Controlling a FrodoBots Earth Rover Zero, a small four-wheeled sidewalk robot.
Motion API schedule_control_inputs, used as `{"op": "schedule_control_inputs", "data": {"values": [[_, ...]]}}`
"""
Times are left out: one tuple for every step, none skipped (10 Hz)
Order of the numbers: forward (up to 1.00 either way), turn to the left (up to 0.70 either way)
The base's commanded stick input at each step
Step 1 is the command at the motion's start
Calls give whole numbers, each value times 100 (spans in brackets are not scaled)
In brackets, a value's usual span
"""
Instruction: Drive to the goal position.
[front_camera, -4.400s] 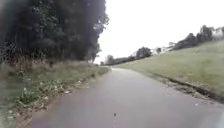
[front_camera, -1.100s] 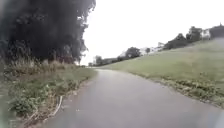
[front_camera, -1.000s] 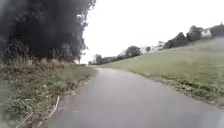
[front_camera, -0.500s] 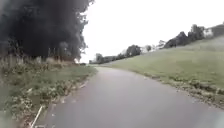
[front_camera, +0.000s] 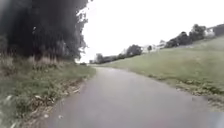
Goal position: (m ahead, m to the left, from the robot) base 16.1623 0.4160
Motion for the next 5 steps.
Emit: {"op": "schedule_control_inputs", "data": {"values": [[100,0],[100,0],[100,0],[100,-4],[100,-40]]}}
